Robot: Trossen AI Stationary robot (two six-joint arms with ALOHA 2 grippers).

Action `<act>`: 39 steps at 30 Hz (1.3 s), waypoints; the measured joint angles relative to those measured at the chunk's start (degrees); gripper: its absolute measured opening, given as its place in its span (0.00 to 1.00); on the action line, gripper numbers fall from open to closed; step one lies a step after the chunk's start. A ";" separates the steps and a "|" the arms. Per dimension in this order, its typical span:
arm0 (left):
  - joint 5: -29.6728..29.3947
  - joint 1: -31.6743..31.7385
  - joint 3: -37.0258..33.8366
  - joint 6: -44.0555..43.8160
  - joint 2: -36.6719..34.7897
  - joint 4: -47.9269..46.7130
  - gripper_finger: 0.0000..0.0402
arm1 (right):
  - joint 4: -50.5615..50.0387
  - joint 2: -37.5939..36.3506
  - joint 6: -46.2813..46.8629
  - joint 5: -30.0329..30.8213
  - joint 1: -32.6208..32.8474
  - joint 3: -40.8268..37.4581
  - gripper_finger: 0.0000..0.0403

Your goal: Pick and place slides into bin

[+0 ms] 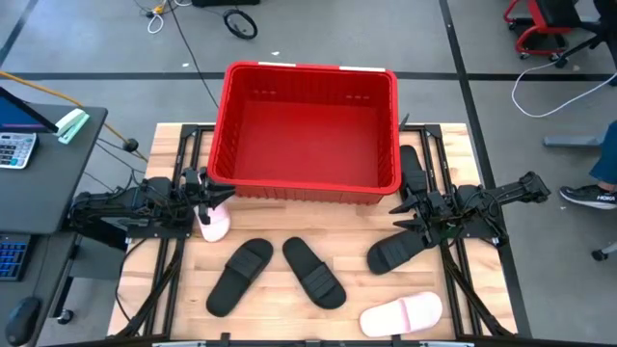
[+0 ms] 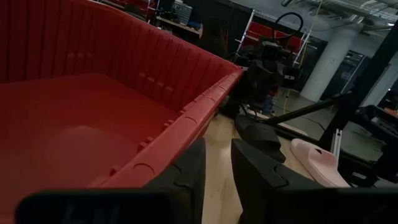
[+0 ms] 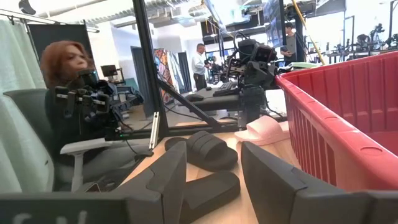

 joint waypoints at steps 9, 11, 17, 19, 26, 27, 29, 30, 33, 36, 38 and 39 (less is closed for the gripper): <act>0.00 0.00 0.01 0.00 -0.01 0.00 0.22 | 0.02 0.00 0.00 0.00 0.00 0.00 0.40; 0.00 0.00 0.00 0.00 0.00 0.01 0.22 | -0.01 0.00 0.00 0.00 0.00 -0.01 0.40; 0.01 0.00 0.00 0.00 -0.02 -0.01 0.22 | 0.01 0.00 0.00 0.00 0.00 0.00 0.40; -0.01 0.00 0.00 0.00 0.00 -0.01 0.21 | 0.00 0.00 0.00 0.00 0.01 0.00 0.40; -0.01 0.00 0.00 0.00 0.00 -0.01 0.20 | 0.02 0.00 0.00 0.00 0.00 0.00 0.40; -0.01 0.00 0.01 0.00 0.00 -0.01 0.20 | -0.01 0.00 0.00 0.00 0.01 0.01 0.40; -0.01 0.00 0.00 0.00 0.00 0.01 0.21 | 0.01 0.00 0.00 0.00 -0.01 0.02 0.40; -0.01 0.00 0.00 0.00 -0.01 -0.01 0.21 | 0.00 0.00 0.00 0.00 0.01 0.02 0.40; 0.00 0.00 0.00 0.00 -0.01 0.01 0.22 | -0.01 0.00 0.00 0.00 -0.01 0.00 0.40; 0.01 0.00 0.02 0.02 -0.02 0.01 0.23 | 0.01 0.00 0.00 0.00 -0.01 0.01 0.40; -0.01 0.00 0.00 0.00 0.00 0.01 0.22 | 0.00 0.00 0.00 0.01 -0.01 0.02 0.40; -0.01 0.00 0.00 0.00 -0.02 -0.01 0.22 | -0.01 0.00 0.00 0.00 0.00 0.02 0.40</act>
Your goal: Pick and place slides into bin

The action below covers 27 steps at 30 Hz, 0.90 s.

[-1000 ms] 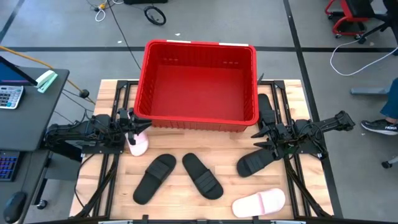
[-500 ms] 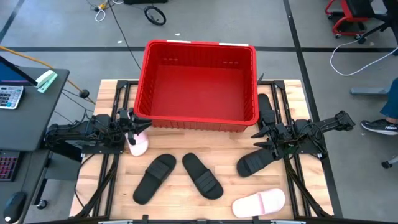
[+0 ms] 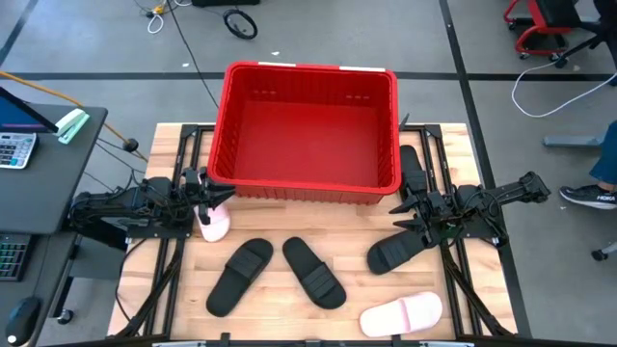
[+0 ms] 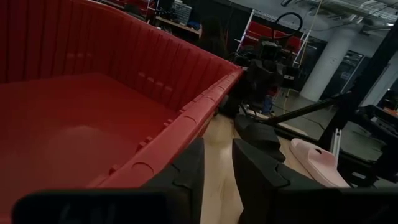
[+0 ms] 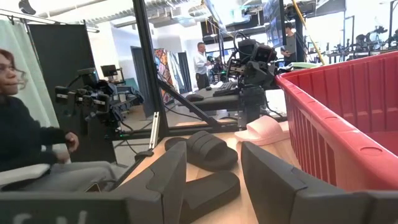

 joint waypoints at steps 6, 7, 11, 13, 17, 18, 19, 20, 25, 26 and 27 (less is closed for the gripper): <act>0.00 0.00 0.00 0.00 0.01 0.00 0.20 | 0.00 0.00 0.00 0.01 0.01 -0.01 0.40; 0.00 0.00 0.00 0.00 0.01 0.00 0.20 | 0.00 0.00 0.00 0.00 0.00 -0.02 0.40; 0.00 0.00 0.00 0.00 0.02 0.00 0.20 | 0.02 0.00 0.00 0.00 -0.01 0.00 0.40; 0.00 0.00 0.00 0.00 0.01 0.00 0.21 | 0.01 0.00 0.00 0.00 0.00 -0.02 0.40; 0.01 0.00 0.00 0.02 0.02 0.02 0.22 | 0.02 0.00 0.00 0.00 0.00 0.00 0.40; 0.02 0.00 0.00 0.00 0.02 0.02 0.23 | 0.00 0.00 0.00 0.00 0.00 0.00 0.40; 0.00 0.00 0.01 0.02 0.01 0.01 0.23 | 0.00 0.00 0.00 0.00 0.01 0.00 0.40; 0.00 0.00 0.00 0.01 0.01 0.02 0.23 | 0.02 0.00 0.00 0.00 0.01 -0.02 0.40; 0.02 0.00 0.00 0.00 0.01 0.01 0.21 | 0.00 0.00 0.00 0.00 -0.01 -0.02 0.40; 0.00 0.00 0.00 0.00 0.02 0.00 0.21 | 0.02 0.00 0.00 0.00 0.01 -0.02 0.40; 0.02 0.00 0.02 0.00 0.02 0.00 0.21 | 0.00 0.00 0.00 0.00 -0.01 -0.02 0.40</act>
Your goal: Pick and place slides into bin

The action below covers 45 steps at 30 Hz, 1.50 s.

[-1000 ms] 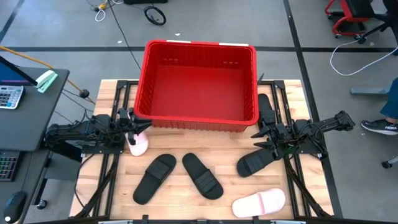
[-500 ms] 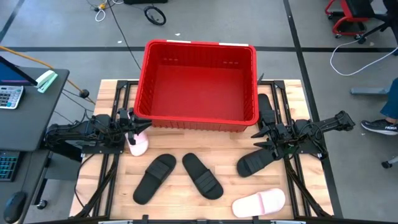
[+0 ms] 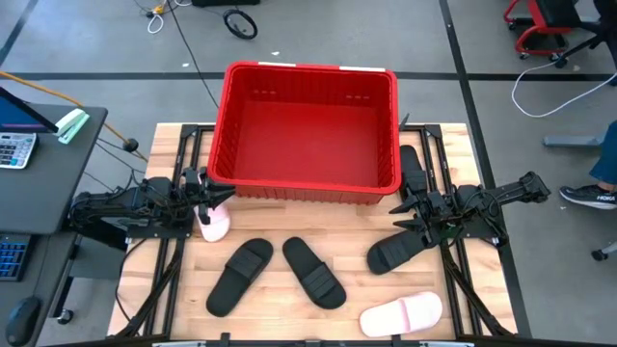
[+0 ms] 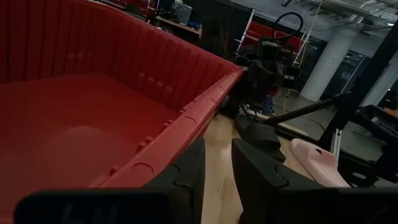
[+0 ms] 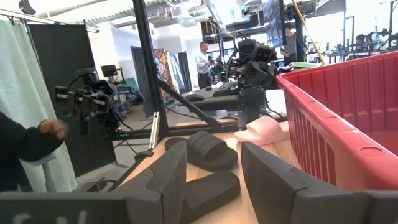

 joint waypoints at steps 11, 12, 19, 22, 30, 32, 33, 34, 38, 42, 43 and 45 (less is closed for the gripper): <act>0.00 0.00 -0.01 0.00 0.00 0.02 0.22 | 0.00 0.00 0.00 0.00 0.00 0.00 0.40; 0.00 0.00 -0.02 0.00 0.00 0.02 0.22 | 0.01 0.00 0.00 0.00 0.02 0.02 0.40; -0.26 0.02 -0.02 -2.58 -0.02 2.10 0.22 | 0.00 0.00 0.00 0.00 0.02 0.02 0.40; -0.26 0.00 -0.02 -3.62 -0.02 2.49 0.21 | 0.01 0.00 0.00 0.01 0.01 0.01 0.40; -0.15 0.00 -0.02 -4.03 -0.02 2.51 0.22 | 0.00 0.00 0.00 0.00 0.02 0.02 0.40; -0.32 0.00 -0.02 -3.76 0.00 2.49 0.22 | 0.02 0.00 0.00 0.00 0.01 0.00 0.40; -0.46 0.00 -0.02 -3.61 0.00 2.49 0.22 | 0.02 0.00 0.00 0.00 0.01 0.01 0.40; -0.58 0.00 -0.02 -3.82 0.00 2.65 0.22 | 0.00 0.00 0.00 0.00 0.02 0.00 0.40; -0.61 -0.10 2.67 -2.14 0.02 2.75 0.20 | 0.00 0.00 0.00 0.00 0.02 0.00 0.40; -0.75 -0.24 10.63 2.18 0.07 0.64 0.18 | 0.00 0.00 0.00 0.00 0.02 0.01 0.40; -0.79 -0.23 13.00 3.69 0.10 -0.84 0.17 | 0.01 0.00 0.00 0.00 0.02 0.01 0.40; -0.84 -0.22 17.47 6.18 0.71 -4.06 0.17 | 0.01 0.00 0.00 0.00 0.02 0.02 0.40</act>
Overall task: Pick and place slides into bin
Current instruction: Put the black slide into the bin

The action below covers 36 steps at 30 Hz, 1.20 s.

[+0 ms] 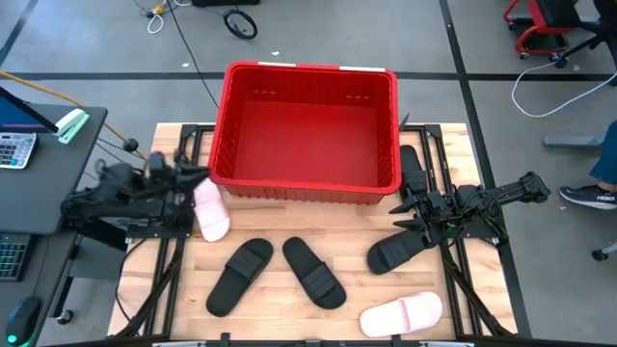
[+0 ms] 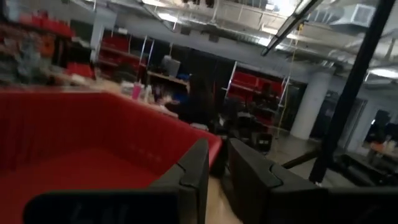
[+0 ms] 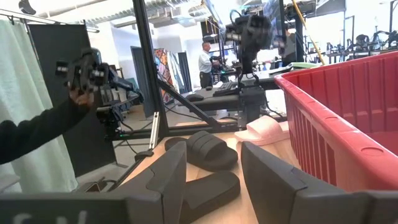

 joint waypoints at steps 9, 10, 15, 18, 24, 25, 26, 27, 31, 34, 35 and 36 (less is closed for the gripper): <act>-0.64 0.00 15.13 2.79 10.16 -16.29 0.16 | -0.03 0.00 0.00 0.01 0.00 -0.02 0.40; -0.66 0.00 16.70 2.77 12.04 -18.00 0.16 | -0.10 0.00 0.00 0.00 0.00 -0.02 0.40; 0.81 -0.02 23.18 -0.05 23.06 -24.64 0.16 | -0.37 0.00 0.00 0.01 0.00 -0.01 0.40; 2.79 -0.22 26.24 -0.97 30.01 -26.93 0.16 | -0.35 0.00 0.00 0.01 -0.01 -0.01 0.40; 5.00 -5.62 30.64 -2.23 42.10 -27.31 0.16 | -0.06 0.00 -0.49 0.02 -0.02 -0.02 0.40; 5.20 -7.20 31.28 -2.21 43.70 -27.43 0.16 | 0.59 0.00 -0.33 0.02 0.00 0.00 0.40; 5.26 -8.72 31.78 -2.22 45.17 -27.44 0.16 | 0.85 -0.02 -0.48 0.02 -0.02 0.15 0.40; 5.24 -10.25 32.32 -2.23 46.70 -27.43 0.16 | 0.67 0.00 -1.30 0.02 -0.02 0.57 0.40; 3.60 -15.18 33.50 -2.00 51.29 -27.37 0.16 | 3.94 0.04 -7.19 0.04 0.00 2.78 0.40; -0.49 -17.41 33.50 -0.25 53.70 -27.29 0.16 | 4.10 0.06 -9.29 0.02 -0.02 5.40 0.40; -1.59 -17.79 33.50 0.74 54.40 -27.37 0.16 | 4.08 0.07 -9.11 -0.03 -0.01 6.53 0.40; -2.28 -18.06 33.50 1.40 54.97 -27.32 0.16 | 4.28 0.09 -8.90 -0.29 -0.02 7.71 0.40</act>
